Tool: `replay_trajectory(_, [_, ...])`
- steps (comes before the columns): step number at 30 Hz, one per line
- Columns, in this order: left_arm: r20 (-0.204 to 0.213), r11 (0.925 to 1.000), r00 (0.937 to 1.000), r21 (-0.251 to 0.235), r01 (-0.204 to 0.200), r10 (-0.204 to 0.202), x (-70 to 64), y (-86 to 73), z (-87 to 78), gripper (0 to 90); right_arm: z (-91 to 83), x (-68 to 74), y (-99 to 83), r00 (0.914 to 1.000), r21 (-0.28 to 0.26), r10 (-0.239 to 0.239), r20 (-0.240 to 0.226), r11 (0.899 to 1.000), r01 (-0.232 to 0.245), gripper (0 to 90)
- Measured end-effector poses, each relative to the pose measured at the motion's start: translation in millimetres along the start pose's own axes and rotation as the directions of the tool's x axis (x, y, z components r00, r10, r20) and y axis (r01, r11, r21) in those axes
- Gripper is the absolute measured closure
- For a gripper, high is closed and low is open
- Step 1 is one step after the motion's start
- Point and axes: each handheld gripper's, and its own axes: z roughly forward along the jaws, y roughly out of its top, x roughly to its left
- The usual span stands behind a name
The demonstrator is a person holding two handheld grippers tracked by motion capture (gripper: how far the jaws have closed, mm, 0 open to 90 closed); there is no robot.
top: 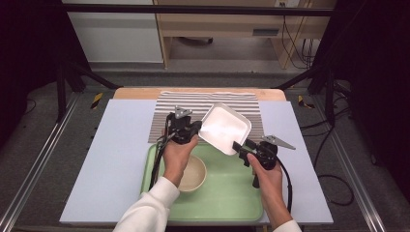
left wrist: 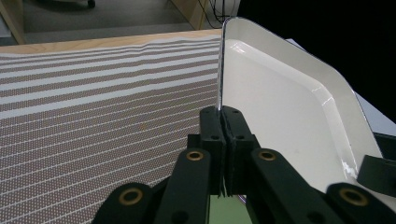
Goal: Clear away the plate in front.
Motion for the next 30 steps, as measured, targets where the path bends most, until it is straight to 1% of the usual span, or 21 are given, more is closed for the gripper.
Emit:
replay_trajectory(2, [0.002,1.0,1.0,-0.003,-0.002,0.002,-1.7,-0.9,-1.9,88.1,-0.1,-0.7,0.3,0.9999,0.001,0.014,-0.007,1.0,-0.014,38.8])
replay_trajectory(4, [0.007,1.0,1.0,-0.001,-0.003,0.003,-2.2,-1.8,-3.1,88.1,-1.4,-0.6,0.9,0.9997,-0.004,0.013,-0.018,1.0,-0.013,42.6])
replay_trajectory(7, [0.004,0.9999,1.0,-0.012,0.005,-0.005,-2.4,-3.5,-3.9,88.1,-3.3,1.4,2.0,0.9998,-0.015,0.005,-0.02,1.0,-0.006,47.3])
replay_trajectory(10, [-0.003,0.9998,1.0,-0.02,-0.004,0.003,-3.5,-5.3,-5.4,88.1,-5.1,2.1,2.9,0.9998,-0.017,-0.011,-0.014,1.0,0.011,52.7])
replay_trajectory(12, [-0.002,0.9998,1.0,-0.019,-0.007,0.007,-4.4,-7.2,-6.6,88.0,-6.4,2.9,3.7,0.9995,-0.02,-0.03,-0.002,0.999,0.03,55.2])
replay_trajectory(14, [0.0,0.9998,0.9999,-0.015,-0.011,0.011,-4.6,-9.3,-7.5,88.1,-7.0,2.5,4.5,0.9994,-0.02,-0.035,0.002,0.999,0.035,57.6])
replay_trajectory(16, [0.002,0.9998,0.9999,-0.009,-0.017,0.017,-4.8,-11.5,-8.4,88.1,-7.8,2.6,5.9,0.9985,-0.013,-0.053,0.012,0.998,0.053,59.5])
replay_trajectory(18, [0.009,0.9999,0.9999,-0.004,-0.011,0.011,-5.0,-14.9,-10.2,88.0,-9.3,3.2,7.7,0.9975,-0.009,-0.068,0.018,0.998,0.068,62.3])
replay_trajectory(24, [0.016,0.9996,0.9994,-0.002,-0.03,0.03,-7.5,-20.0,-16.0,87.8,-12.6,6.6,15.5,0.992,0.008,-0.118,0.045,0.993,0.118,68.5])
replay_trajectory(25, [0.019,0.9997,0.9995,-0.005,-0.023,0.023,-8.1,-20.6,-16.4,87.7,-13.2,7.1,16.6,0.9914,0.008,-0.122,0.047,0.993,0.122,69.5])
replay_trajectory(27, [0.018,0.9996,0.9995,-0.004,-0.027,0.027,-9.5,-22.0,-18.1,87.7,-14.1,8.6,18.0,0.9905,0.004,-0.126,0.056,0.992,0.126,71.6])
replay_trajectory(30, [0.016,0.9994,0.9993,0.001,-0.034,0.034,-12.4,-24.2,-18.9,87.8,-15.3,11.1,19.2,0.9876,-0.002,-0.134,0.082,0.991,0.134,74.9])
